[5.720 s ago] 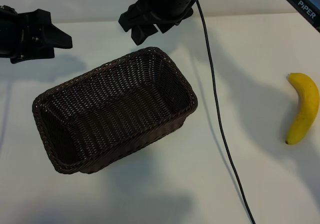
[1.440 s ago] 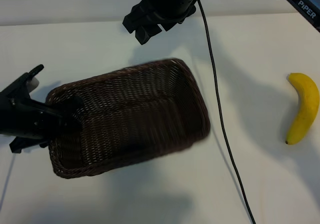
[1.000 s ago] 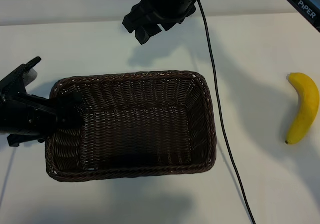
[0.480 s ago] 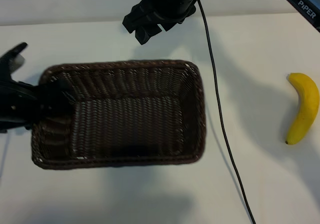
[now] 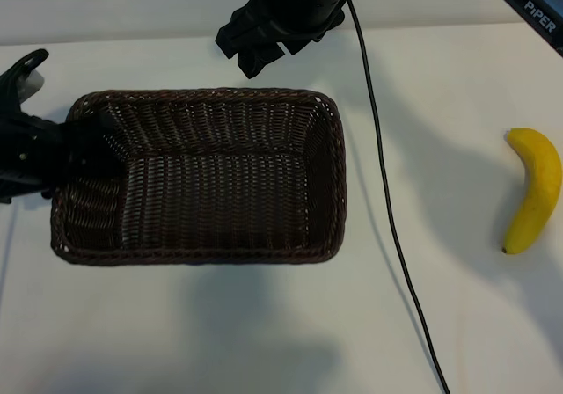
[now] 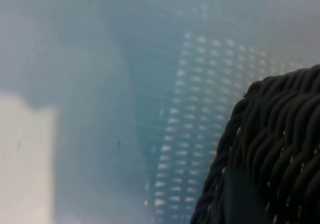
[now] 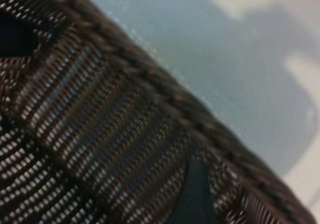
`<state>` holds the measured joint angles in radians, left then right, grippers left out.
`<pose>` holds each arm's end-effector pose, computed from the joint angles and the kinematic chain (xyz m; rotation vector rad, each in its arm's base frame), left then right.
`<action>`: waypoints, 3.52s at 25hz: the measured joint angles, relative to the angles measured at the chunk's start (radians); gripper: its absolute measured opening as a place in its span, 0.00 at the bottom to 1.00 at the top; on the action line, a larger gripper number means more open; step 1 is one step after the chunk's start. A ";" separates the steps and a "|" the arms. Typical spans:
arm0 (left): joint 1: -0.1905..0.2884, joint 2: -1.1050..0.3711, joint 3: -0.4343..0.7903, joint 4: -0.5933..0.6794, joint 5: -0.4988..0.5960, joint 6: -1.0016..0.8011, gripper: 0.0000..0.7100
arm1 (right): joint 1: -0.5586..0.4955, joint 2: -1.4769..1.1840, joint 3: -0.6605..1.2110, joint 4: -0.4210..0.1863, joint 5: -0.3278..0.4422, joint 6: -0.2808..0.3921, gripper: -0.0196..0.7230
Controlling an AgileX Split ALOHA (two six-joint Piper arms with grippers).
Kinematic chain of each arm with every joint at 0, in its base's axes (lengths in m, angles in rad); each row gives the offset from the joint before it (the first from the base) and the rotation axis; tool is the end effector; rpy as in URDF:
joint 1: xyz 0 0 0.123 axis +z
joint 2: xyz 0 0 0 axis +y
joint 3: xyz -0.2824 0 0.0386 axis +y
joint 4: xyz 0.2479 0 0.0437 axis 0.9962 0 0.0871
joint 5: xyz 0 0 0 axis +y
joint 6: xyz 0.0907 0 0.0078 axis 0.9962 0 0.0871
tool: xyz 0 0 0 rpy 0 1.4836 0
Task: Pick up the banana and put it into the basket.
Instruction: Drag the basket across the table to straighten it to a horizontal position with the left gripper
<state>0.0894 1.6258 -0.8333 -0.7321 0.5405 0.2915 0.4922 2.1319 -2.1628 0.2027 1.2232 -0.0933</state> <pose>0.2976 -0.0048 0.1798 -0.5017 2.6508 -0.5576 0.4060 0.2373 0.3132 -0.7479 2.5931 0.4014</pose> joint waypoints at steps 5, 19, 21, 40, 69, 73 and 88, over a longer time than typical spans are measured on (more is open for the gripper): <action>0.000 0.060 -0.080 -0.010 0.002 0.000 0.49 | 0.000 0.000 0.000 0.000 0.000 0.001 0.79; -0.141 0.227 -0.238 -0.054 -0.024 -0.029 0.49 | 0.000 0.000 0.000 0.000 0.000 0.002 0.79; -0.142 0.237 -0.245 -0.054 -0.036 -0.041 0.49 | 0.000 0.000 0.000 0.000 0.000 0.002 0.79; -0.142 0.308 -0.253 -0.096 -0.078 -0.062 0.49 | 0.000 0.000 0.000 0.025 0.000 0.003 0.79; -0.142 0.229 -0.253 -0.088 0.007 -0.026 0.84 | 0.000 0.000 0.000 0.027 0.000 0.003 0.79; -0.142 0.224 -0.253 -0.054 0.047 -0.039 0.84 | 0.000 0.000 0.000 0.028 0.000 0.003 0.79; -0.110 0.065 -0.253 0.174 0.118 -0.137 0.84 | 0.000 0.000 0.000 0.032 0.000 0.003 0.79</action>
<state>-0.0202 1.6910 -1.0866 -0.5579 0.6589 0.1540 0.4922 2.1319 -2.1628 0.2345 1.2232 -0.0906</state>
